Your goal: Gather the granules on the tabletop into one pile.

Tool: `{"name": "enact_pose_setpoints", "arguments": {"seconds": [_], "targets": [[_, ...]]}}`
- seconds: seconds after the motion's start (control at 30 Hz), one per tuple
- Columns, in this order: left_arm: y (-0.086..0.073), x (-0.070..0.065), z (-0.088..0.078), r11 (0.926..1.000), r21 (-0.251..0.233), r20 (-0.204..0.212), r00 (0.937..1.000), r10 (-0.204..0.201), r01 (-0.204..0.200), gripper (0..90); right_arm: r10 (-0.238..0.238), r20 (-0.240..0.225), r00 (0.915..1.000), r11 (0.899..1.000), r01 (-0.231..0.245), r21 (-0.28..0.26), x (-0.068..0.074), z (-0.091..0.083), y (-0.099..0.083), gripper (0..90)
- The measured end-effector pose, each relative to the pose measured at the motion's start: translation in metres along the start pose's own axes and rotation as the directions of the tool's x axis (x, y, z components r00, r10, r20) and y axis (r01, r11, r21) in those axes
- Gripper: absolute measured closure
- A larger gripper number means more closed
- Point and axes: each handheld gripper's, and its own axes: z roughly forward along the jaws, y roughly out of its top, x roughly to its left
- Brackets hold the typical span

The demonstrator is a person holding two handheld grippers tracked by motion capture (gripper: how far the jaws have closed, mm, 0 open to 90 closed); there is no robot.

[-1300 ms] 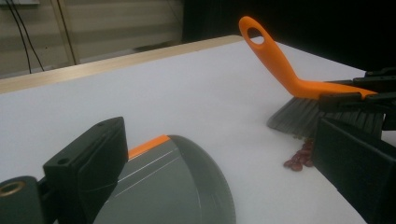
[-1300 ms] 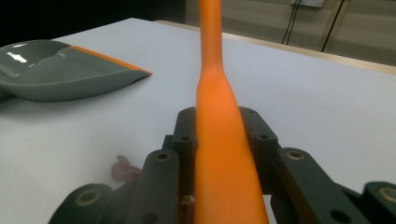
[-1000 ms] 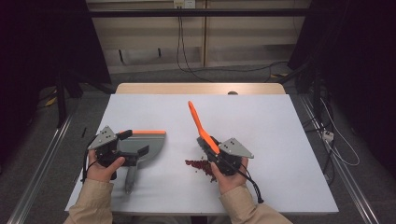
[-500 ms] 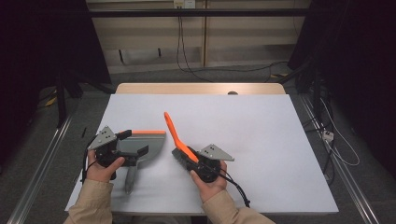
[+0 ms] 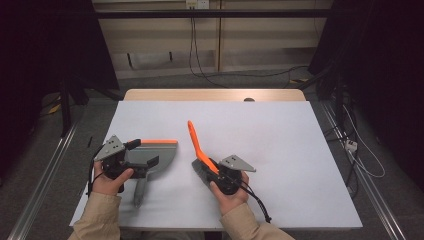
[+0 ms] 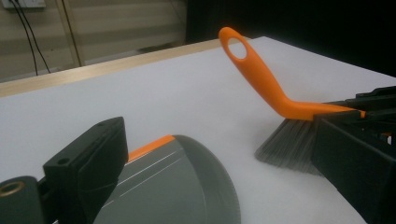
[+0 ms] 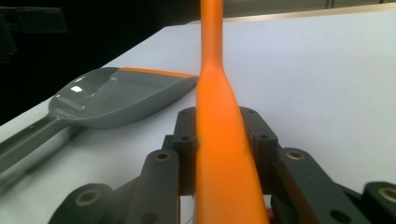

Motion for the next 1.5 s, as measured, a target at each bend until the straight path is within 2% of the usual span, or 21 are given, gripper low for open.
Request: {"name": "enact_pose_setpoints", "arguments": {"seconds": [0.17, 0.3, 0.43, 0.63, 0.77, 0.9, 1.0, 1.1, 1.17, 1.3, 1.5], "targets": [[0.0, 0.0, 0.0, 1.0, 0.001, 0.002, 1.0, 0.003, -0.003, 4.2, 0.026, 0.012, 0.9996, 1.0, -0.026, 0.0, -0.01, -0.009, -0.001, 71.0], [0.0, -0.002, 0.001, 1.0, 0.007, 0.002, 1.0, 0.006, -0.006, 4.2, 0.03, 0.017, 0.9994, 1.0, -0.03, 0.0, -0.014, -0.015, -0.002, 71.0], [0.0, -0.003, 0.001, 0.9999, 0.008, 0.005, 0.9999, 0.012, -0.012, 4.2, 0.053, 0.0, 0.9986, 0.999, -0.053, -0.011, -0.017, -0.016, -0.002, 71.2], [0.0, -0.005, 0.002, 0.9999, 0.013, 0.012, 0.9999, 0.01, -0.01, 4.2, 0.084, -0.06, 0.9947, 0.995, -0.087, -0.045, -0.019, -0.015, 0.01, 71.2], [0.0, -0.006, 0.0, 0.9995, 0.026, 0.016, 0.9998, 0.016, -0.016, 4.2, 0.038, -0.094, 0.9949, 0.996, -0.046, -0.081, -0.022, -0.02, 0.026, 71.2], [-0.002, -0.008, -0.003, 0.9991, 0.036, 0.027, 0.9995, 0.02, -0.021, 4.1, -0.025, -0.078, 0.9967, 0.994, 0.017, -0.108, -0.034, -0.027, 0.04, 71.2], [-0.003, -0.009, -0.007, 0.9989, 0.044, 0.017, 0.9997, 0.016, -0.017, 4.1, -0.071, -0.068, 0.9951, 0.992, 0.064, -0.109, -0.045, -0.034, 0.046, 71.2], [-0.007, -0.008, -0.009, 0.9977, 0.065, 0.011, 0.9998, 0.019, -0.02, 4.2, -0.117, -0.05, 0.9918, 0.99, 0.112, -0.088, -0.059, -0.04, 0.046, 71.2], [-0.009, -0.01, -0.01, 0.997, 0.076, 0.01, 0.9998, 0.015, -0.015, 4.1, -0.121, -0.049, 0.9915, 0.99, 0.117, -0.08, -0.069, -0.044, 0.045, 71.2], [-0.011, -0.012, -0.012, 0.9958, 0.09, 0.0, 0.9999, 0.013, -0.013, 4.2, -0.147, -0.013, 0.989, 0.986, 0.146, -0.077, -0.085, -0.054, 0.044, 71.2], [-0.016, -0.015, -0.014, 0.9954, 0.095, 0.004, 1.0, 0.004, -0.004, 4.3, -0.16, -0.002, 0.987, 0.985, 0.16, -0.066, -0.098, -0.061, 0.041, 71.1]]}}
